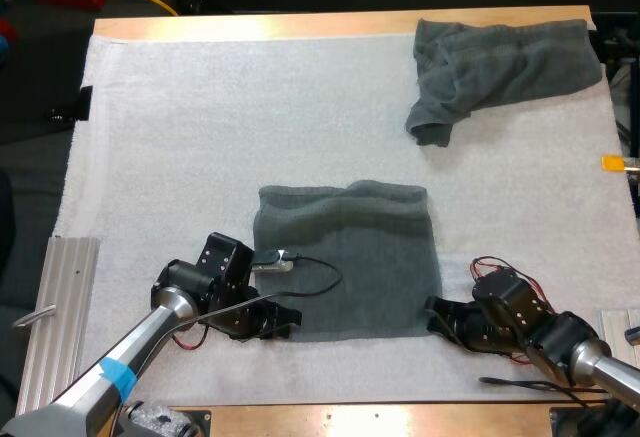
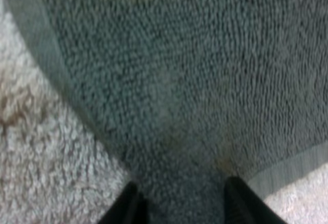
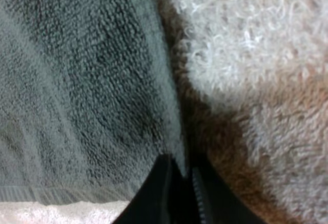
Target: Pick towel from pile, fold and stack
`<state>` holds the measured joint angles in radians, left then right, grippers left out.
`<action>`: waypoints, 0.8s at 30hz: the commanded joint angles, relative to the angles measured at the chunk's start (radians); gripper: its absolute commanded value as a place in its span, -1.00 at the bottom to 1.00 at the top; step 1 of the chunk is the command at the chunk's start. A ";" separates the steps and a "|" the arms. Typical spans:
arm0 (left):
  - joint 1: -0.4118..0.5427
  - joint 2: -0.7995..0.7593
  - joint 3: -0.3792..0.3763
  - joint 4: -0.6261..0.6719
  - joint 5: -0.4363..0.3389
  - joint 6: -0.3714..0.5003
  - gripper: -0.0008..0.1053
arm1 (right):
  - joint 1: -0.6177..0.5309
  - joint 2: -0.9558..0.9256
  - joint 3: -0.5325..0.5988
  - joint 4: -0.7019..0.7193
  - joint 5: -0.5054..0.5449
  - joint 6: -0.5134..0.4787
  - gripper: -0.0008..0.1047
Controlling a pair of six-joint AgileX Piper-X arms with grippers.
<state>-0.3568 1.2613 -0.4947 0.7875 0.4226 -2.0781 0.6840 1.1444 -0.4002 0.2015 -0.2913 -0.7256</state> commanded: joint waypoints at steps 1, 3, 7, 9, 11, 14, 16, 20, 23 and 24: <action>-0.001 0.002 0.001 -0.002 -0.007 -0.008 -0.52 | -0.004 0.006 0.006 0.012 -0.015 -0.012 -0.96; -0.001 0.002 0.001 0.000 -0.007 -0.008 -0.71 | -0.004 0.006 0.006 0.012 -0.019 -0.018 -0.96; -0.001 0.002 -0.001 0.005 0.011 -0.008 -0.98 | -0.004 0.004 0.004 0.012 -0.053 -0.097 -0.96; -0.001 -0.003 -0.010 0.018 0.031 -0.004 -0.98 | -0.004 -0.001 -0.005 0.012 -0.082 -0.132 -0.96; -0.001 -0.015 -0.026 0.047 0.039 0.015 -0.98 | -0.004 -0.017 -0.020 0.014 -0.093 -0.149 -0.96; -0.001 -0.044 -0.068 0.119 0.038 0.064 -0.98 | -0.004 -0.056 -0.050 0.030 -0.071 -0.180 -0.96; -0.001 -0.064 -0.099 0.175 0.026 0.100 -0.98 | -0.004 -0.084 -0.086 0.105 -0.049 -0.215 -0.96; -0.001 -0.096 -0.146 0.248 0.005 0.143 -0.98 | -0.004 -0.123 -0.163 0.288 -0.019 -0.333 -0.96; -0.001 -0.110 -0.169 0.302 -0.011 0.174 -0.98 | -0.002 -0.140 -0.225 0.422 0.005 -0.423 -0.96; -0.001 -0.113 -0.173 0.321 -0.011 0.181 -0.98 | -0.002 -0.143 -0.243 0.460 0.016 -0.443 -0.96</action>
<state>-0.3568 1.1547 -0.6631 1.0933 0.4278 -1.9047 0.6840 1.0057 -0.6425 0.6370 -0.2803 -1.1544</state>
